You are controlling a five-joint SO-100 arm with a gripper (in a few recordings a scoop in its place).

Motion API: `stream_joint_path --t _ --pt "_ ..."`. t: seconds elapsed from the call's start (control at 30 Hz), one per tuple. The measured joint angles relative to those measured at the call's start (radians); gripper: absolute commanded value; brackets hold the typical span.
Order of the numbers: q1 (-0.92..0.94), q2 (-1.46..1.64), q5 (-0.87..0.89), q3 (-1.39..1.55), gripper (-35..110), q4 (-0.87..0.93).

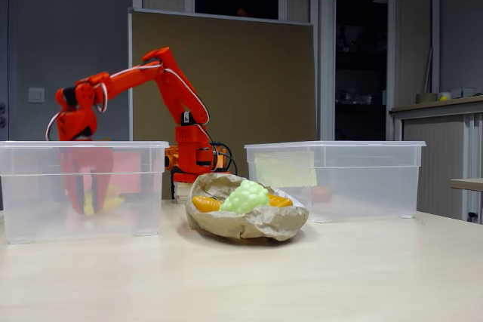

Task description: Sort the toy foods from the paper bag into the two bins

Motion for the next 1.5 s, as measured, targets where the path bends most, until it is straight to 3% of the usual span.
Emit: stream_joint_path --t 0.37,0.73,1.03,1.5 --pt "-0.005 -0.032 0.057 0.015 27 -0.025" --pt "-0.048 0.227 0.037 0.238 36 -0.072" --pt "-0.147 0.488 -0.15 0.255 36 -0.112" --pt "-0.456 0.793 -0.224 0.21 32 -0.092"
